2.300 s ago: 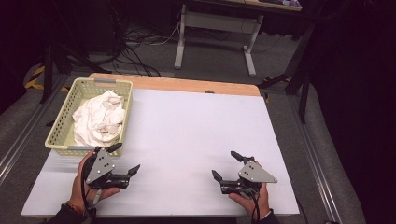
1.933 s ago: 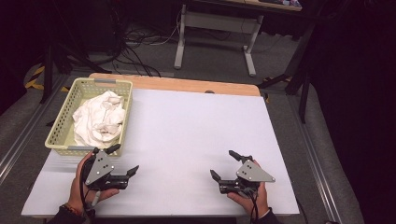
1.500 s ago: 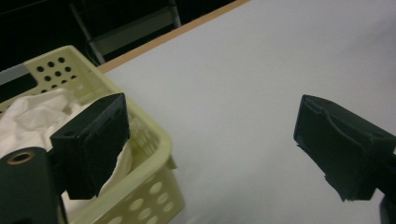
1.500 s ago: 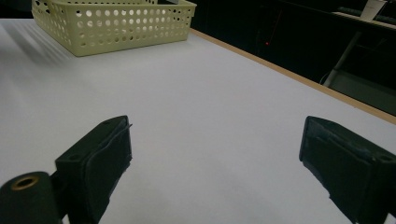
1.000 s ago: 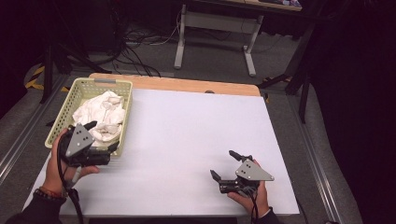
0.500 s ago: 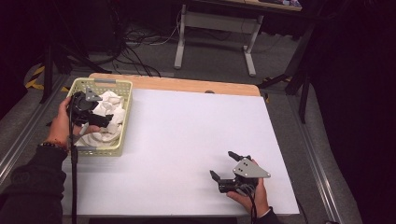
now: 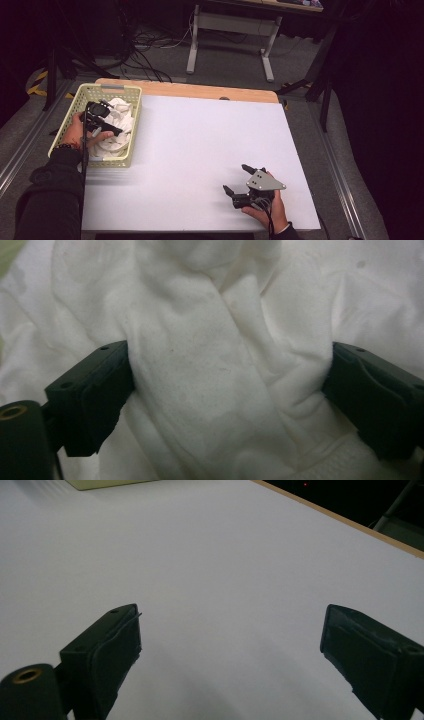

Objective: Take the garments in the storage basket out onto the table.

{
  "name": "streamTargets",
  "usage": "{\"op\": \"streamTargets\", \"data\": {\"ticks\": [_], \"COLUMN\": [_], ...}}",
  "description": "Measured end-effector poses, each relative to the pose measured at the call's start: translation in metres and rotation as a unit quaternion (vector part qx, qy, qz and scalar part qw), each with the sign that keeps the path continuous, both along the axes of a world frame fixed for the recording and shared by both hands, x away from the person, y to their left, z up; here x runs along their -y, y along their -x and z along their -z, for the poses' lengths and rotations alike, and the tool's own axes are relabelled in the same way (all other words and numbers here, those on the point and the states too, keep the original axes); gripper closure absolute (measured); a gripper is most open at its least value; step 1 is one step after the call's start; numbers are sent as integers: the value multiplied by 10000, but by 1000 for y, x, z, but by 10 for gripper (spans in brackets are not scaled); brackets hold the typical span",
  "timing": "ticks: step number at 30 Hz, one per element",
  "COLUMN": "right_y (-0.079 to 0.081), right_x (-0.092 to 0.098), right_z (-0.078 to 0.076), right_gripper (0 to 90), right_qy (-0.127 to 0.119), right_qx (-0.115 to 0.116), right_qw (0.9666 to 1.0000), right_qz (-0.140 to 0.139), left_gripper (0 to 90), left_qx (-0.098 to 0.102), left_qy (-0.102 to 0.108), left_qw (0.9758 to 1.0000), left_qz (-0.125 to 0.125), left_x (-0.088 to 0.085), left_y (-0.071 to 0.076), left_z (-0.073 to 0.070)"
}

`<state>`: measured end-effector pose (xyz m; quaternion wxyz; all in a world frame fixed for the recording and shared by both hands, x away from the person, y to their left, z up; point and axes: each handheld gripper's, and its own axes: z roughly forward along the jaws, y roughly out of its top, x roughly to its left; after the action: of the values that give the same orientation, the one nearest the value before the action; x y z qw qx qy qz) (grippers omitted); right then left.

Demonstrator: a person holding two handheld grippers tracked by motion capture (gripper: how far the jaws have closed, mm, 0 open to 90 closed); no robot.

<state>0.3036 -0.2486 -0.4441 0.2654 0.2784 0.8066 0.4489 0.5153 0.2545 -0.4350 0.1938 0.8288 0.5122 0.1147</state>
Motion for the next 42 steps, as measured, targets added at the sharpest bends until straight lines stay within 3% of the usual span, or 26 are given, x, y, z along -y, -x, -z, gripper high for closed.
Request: {"op": "streamTargets", "data": {"ticks": [3,5,10,14,18,21,25,30,36,40,41,42], "right_y": [0,0,0,0,0,0,0,0,0,1,1,1], "right_x": [-1,-1,-3,-3,-3,-3,-2,-3,-1,-1,-1,0], "right_z": [0,1,2,3,3,2,2,2,1,0,0,-1], "right_gripper": [103,104,110,114,114,116,117,118,118,122,123,123], "right_qy": [35,32,66,74,99,83,82,107,67,68,67,68], "right_qx": [-17,-44,-101,-128,-135,-107,-88,-81,-42,6,31,58], "right_qw": [10000,10000,9999,9998,9998,9998,9999,9999,10000,10000,10000,10000], "right_qz": [-24,-52,-78,-117,-120,-113,-86,-94,-44,-19,-15,-2], "left_gripper": [185,237,475,587,656,705,731,746,754,756,756,757], "left_qx": [-231,-297,-294,-276,-64,217,640,908,1515,2026,2026,2280], "left_qy": [324,410,466,411,167,-26,-146,-237,-264,-153,-153,-57], "left_qw": [9992,9986,9978,9978,9989,9989,9974,9954,9881,9791,9791,9735], "left_qz": [86,150,372,434,443,405,287,186,-11,-110,-110,-168], "left_x": [-4,-5,-5,-3,0,0,-1,-2,-6,-11,-11,-14], "left_y": [0,1,2,3,5,8,12,15,24,32,32,37], "left_z": [1,1,-2,-4,-9,-14,-22,-27,-43,-53,-53,-58]}}
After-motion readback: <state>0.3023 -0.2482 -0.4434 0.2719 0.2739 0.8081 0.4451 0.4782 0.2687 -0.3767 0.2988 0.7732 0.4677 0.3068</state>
